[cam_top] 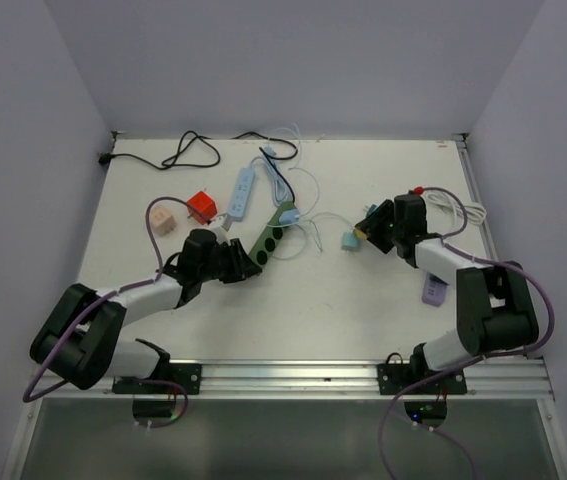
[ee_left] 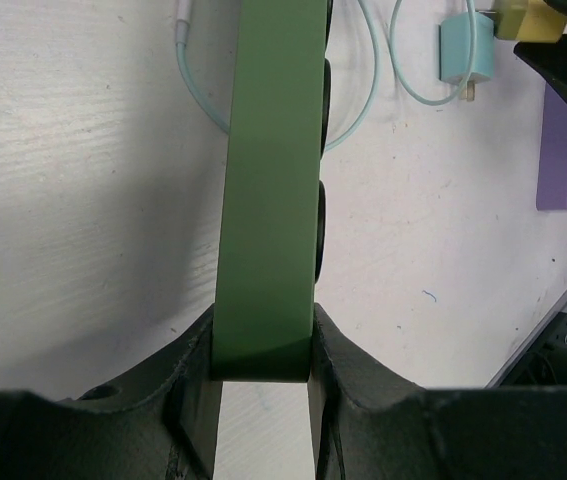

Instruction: Pull the plug off the socket

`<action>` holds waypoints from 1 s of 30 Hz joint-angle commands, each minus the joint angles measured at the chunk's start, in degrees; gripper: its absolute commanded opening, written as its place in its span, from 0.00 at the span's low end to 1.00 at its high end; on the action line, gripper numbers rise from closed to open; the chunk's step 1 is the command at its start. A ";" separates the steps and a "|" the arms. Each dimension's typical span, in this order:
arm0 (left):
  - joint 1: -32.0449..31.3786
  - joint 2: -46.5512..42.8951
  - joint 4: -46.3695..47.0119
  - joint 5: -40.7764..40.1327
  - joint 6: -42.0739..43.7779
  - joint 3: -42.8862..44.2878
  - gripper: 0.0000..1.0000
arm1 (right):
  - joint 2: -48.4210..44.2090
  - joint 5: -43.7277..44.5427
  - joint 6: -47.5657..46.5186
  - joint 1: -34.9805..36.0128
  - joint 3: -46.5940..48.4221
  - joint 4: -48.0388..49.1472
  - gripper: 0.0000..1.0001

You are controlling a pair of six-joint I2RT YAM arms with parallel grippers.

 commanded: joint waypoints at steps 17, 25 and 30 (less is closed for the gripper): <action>-0.17 -2.07 1.06 0.10 3.51 1.33 0.00 | -8.52 -7.39 -2.78 -0.49 2.76 -0.02 0.72; -0.52 -1.98 1.06 0.01 3.68 1.33 0.00 | -0.44 -9.86 -0.13 9.52 11.45 3.33 0.72; -0.61 -2.06 0.27 0.01 4.21 1.86 0.00 | 7.73 -8.80 0.84 13.39 17.51 3.94 0.73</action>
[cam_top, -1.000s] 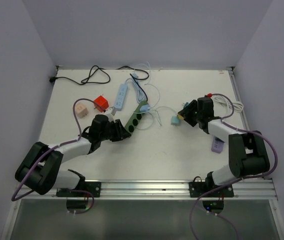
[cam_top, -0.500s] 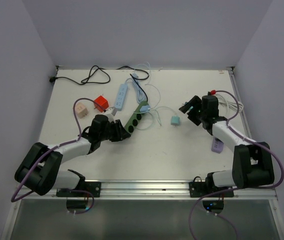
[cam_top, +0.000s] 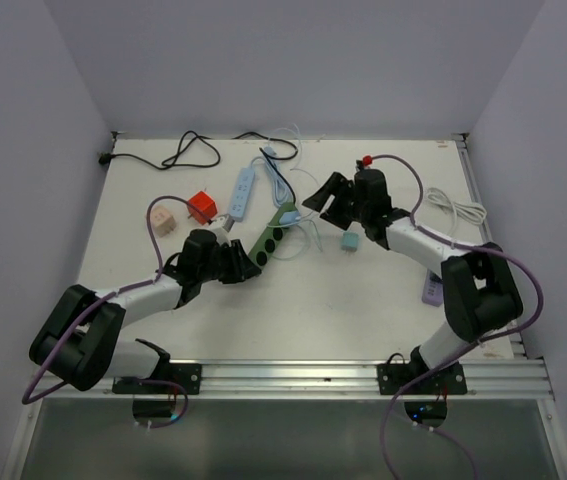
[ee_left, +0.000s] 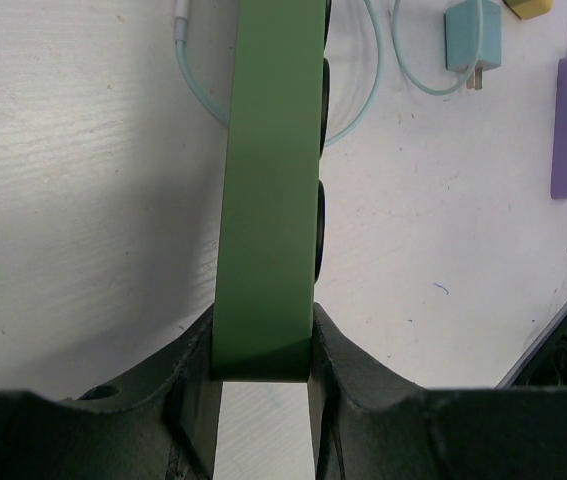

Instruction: Pull the plug off the socket

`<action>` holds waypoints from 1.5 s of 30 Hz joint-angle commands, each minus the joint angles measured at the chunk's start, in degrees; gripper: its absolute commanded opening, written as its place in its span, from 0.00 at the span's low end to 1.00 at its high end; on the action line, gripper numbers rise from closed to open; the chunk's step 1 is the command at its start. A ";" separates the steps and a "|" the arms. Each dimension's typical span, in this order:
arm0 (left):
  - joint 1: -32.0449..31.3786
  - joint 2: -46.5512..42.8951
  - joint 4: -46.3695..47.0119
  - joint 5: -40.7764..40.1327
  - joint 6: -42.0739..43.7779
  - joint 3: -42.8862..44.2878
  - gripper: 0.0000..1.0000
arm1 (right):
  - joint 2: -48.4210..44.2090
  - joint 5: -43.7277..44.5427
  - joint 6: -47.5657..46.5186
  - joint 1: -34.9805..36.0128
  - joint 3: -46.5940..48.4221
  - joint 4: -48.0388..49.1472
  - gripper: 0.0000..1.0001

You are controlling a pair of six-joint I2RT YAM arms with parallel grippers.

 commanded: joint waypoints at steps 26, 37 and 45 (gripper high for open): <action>-1.60 -0.35 2.09 0.72 2.34 2.48 0.00 | 19.52 -1.59 8.44 6.47 7.99 11.75 0.71; -2.57 -0.53 -0.89 -5.49 4.44 3.61 0.00 | 19.44 -2.65 10.63 6.39 7.99 12.64 0.13; -12.32 -1.32 -16.87 -33.45 9.45 10.90 0.00 | 16.18 -1.68 9.58 6.47 7.99 9.03 0.00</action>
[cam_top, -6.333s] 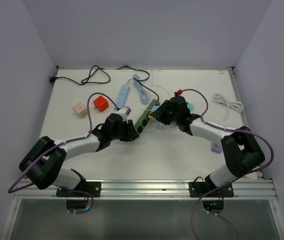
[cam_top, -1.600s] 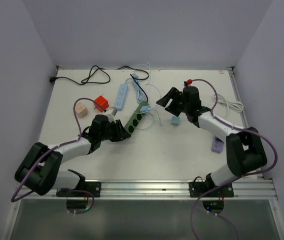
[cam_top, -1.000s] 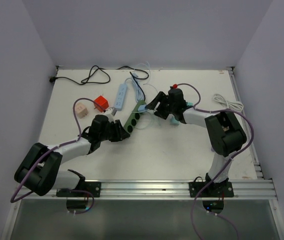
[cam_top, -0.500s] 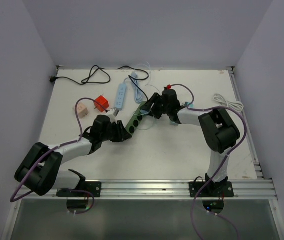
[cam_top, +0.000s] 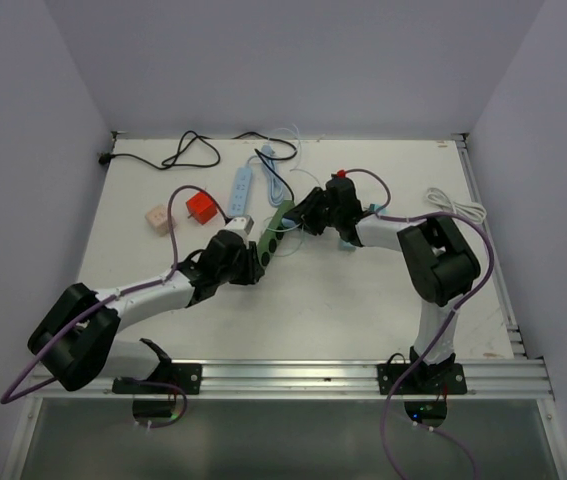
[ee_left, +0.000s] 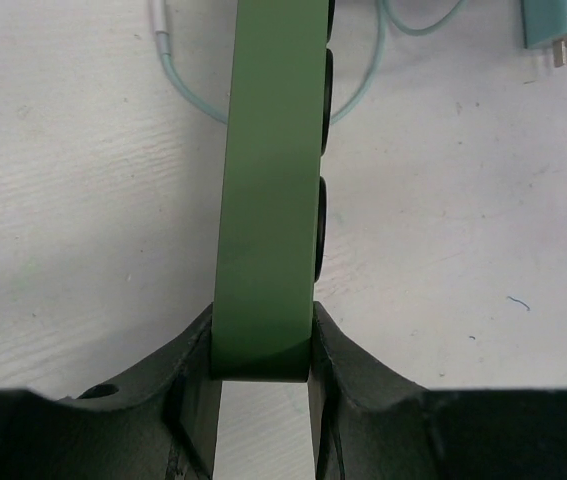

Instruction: Pull the plug off the socket

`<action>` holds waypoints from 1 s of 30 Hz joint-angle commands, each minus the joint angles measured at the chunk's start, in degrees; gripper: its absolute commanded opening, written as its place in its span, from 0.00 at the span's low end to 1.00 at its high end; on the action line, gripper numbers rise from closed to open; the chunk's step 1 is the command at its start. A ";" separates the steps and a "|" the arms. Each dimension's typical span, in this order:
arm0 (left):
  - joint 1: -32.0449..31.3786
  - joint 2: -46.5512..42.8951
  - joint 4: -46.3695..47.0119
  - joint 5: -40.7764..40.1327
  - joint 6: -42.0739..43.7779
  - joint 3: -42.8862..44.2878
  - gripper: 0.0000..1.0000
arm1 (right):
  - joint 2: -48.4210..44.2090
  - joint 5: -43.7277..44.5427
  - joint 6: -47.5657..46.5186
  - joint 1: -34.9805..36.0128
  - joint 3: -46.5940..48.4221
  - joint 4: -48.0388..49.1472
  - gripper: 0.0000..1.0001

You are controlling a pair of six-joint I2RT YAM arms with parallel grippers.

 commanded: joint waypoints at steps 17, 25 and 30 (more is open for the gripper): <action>5.67 -1.21 8.25 6.95 -5.78 -4.16 0.00 | -7.11 2.24 -2.53 0.42 -3.68 1.26 0.00; 17.11 -4.02 17.13 23.28 -17.55 -10.84 0.00 | -9.40 4.35 -5.08 0.42 -5.96 1.96 0.00; 19.94 -0.86 25.22 30.34 -23.98 -13.75 0.00 | -10.72 6.37 -6.13 0.42 -8.16 3.19 0.00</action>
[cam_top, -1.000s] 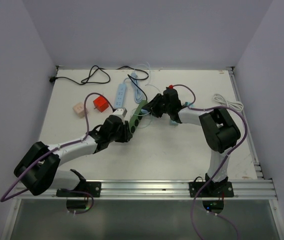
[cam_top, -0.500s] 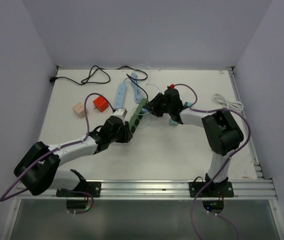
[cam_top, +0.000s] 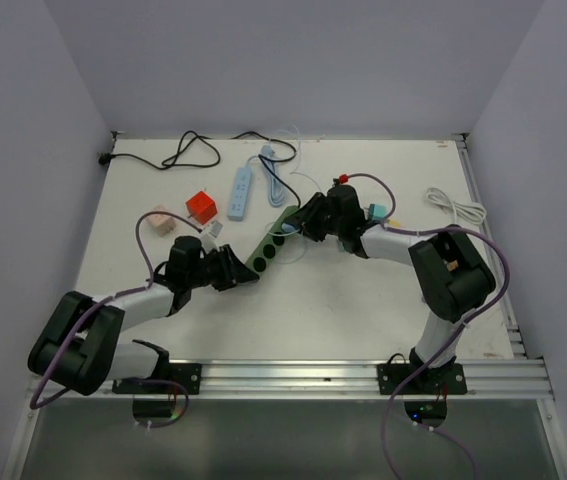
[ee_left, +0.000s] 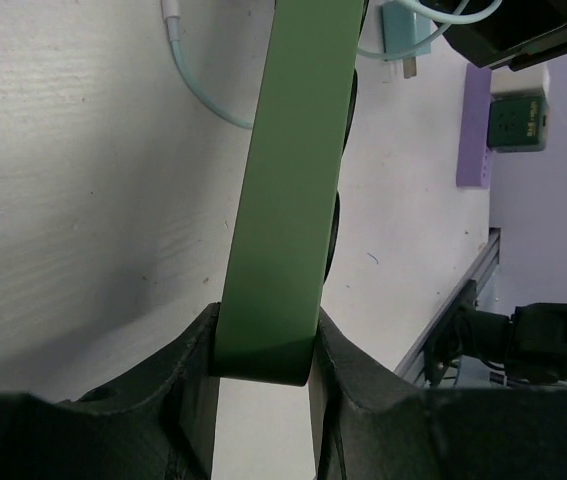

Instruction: Pull the plug off the socket

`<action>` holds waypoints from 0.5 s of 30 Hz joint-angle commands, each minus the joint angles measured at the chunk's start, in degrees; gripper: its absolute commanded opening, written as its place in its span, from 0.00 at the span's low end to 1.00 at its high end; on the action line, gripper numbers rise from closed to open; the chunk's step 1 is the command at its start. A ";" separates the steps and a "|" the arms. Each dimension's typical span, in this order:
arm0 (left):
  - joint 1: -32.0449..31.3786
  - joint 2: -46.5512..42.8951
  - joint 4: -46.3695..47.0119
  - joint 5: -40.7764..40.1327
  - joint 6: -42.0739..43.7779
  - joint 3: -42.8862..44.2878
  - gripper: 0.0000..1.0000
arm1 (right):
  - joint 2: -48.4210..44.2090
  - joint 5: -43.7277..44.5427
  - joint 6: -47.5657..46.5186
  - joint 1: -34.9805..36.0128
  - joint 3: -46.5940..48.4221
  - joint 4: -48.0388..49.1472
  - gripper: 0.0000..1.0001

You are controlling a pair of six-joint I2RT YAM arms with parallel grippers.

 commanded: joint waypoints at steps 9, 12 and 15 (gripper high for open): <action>3.86 1.22 4.75 -2.07 -5.46 0.59 0.00 | -4.12 3.64 -5.06 -1.42 -1.94 0.36 0.00; 3.07 -1.24 -2.46 -11.19 1.50 3.05 0.00 | -3.77 3.47 -4.45 -1.42 -0.01 -2.37 0.00; -0.18 -2.91 -7.65 -18.95 6.07 5.25 0.00 | -3.25 3.03 -4.01 -1.50 1.84 -4.66 0.00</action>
